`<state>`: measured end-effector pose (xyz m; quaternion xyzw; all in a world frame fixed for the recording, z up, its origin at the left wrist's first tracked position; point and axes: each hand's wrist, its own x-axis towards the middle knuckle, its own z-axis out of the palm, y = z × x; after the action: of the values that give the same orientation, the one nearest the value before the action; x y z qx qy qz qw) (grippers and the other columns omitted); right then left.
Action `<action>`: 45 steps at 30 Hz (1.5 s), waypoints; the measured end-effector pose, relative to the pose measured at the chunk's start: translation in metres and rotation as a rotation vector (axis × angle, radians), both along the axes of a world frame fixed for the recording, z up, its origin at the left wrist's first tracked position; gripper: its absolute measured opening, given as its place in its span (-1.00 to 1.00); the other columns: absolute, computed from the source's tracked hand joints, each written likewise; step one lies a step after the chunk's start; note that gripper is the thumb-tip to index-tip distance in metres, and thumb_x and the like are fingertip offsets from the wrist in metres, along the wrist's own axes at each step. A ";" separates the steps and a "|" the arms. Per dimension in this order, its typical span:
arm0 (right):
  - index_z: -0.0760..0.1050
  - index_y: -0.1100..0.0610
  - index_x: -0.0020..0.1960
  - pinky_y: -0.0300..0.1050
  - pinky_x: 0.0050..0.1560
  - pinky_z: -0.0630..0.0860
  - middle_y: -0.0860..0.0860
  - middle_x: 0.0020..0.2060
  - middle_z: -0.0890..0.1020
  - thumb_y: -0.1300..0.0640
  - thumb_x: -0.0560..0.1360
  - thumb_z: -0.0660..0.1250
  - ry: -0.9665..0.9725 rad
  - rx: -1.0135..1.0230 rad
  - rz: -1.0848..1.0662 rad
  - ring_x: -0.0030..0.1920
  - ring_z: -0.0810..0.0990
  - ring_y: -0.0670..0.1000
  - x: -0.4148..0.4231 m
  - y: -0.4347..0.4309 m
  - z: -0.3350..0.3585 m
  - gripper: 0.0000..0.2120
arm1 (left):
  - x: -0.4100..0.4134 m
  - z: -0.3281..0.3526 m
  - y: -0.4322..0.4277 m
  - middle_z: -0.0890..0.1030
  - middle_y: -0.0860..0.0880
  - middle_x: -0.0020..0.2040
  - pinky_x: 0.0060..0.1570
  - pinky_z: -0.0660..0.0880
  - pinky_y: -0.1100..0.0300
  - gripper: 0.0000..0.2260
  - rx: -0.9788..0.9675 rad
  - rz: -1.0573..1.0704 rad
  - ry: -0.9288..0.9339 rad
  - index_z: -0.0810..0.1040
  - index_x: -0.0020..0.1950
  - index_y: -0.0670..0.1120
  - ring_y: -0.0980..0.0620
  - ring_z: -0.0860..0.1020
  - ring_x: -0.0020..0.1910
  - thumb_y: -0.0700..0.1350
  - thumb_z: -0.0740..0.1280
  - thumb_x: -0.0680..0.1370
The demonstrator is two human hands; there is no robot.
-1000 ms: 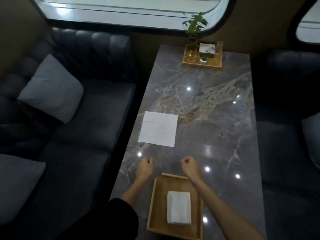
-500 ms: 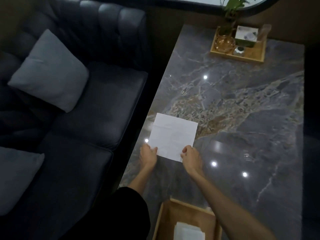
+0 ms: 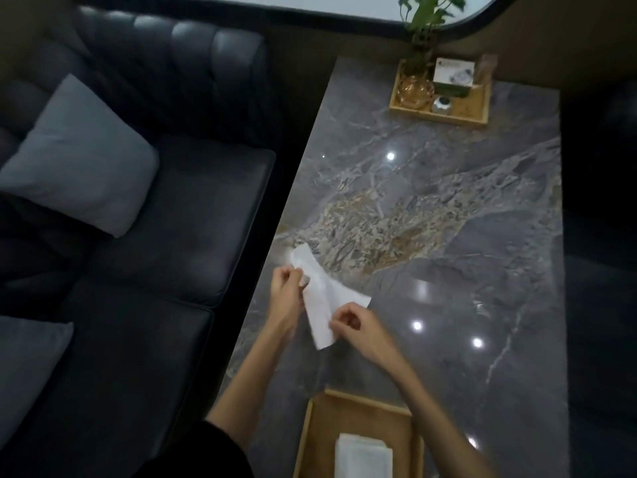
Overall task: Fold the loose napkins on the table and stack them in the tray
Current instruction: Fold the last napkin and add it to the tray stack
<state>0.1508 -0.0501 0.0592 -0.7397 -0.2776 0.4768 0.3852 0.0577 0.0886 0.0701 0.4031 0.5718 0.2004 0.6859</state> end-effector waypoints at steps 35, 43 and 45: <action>0.54 0.10 0.29 0.02 0.00 0.64 0.14 0.12 0.70 0.18 0.49 0.39 0.204 0.609 -0.506 0.03 0.70 0.14 -0.100 -0.329 0.360 -0.63 | -0.149 0.366 -0.234 0.66 -0.16 0.22 0.11 0.63 -0.04 -0.62 0.089 -0.698 -0.523 0.47 0.39 -0.10 -0.18 0.65 0.18 -0.17 0.36 0.56; 0.51 0.07 0.31 0.05 0.00 0.63 0.08 0.12 0.70 0.16 0.51 0.39 0.158 0.663 -0.718 0.06 0.71 0.12 -0.115 -0.370 0.365 -0.63 | -0.145 0.351 -0.282 0.63 -0.20 0.26 0.17 0.59 -0.01 -0.65 0.024 -0.887 -0.544 0.48 0.39 -0.18 -0.16 0.63 0.19 -0.12 0.26 0.62; 0.49 0.06 0.32 -0.05 -0.10 0.65 0.12 0.15 0.69 0.23 0.50 0.38 0.230 0.677 -0.685 0.04 0.71 0.10 -0.117 -0.380 0.365 -0.60 | -0.143 0.351 -0.287 0.69 -0.17 0.16 0.04 0.64 0.07 -0.70 0.142 -0.862 -0.477 0.52 0.33 -0.18 -0.11 0.68 0.07 -0.20 0.32 0.59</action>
<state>0.0338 -0.4297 0.4239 -0.5644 -0.1135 0.2843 0.7666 -0.0853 -0.1983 0.4208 0.5913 0.1650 0.0235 0.7890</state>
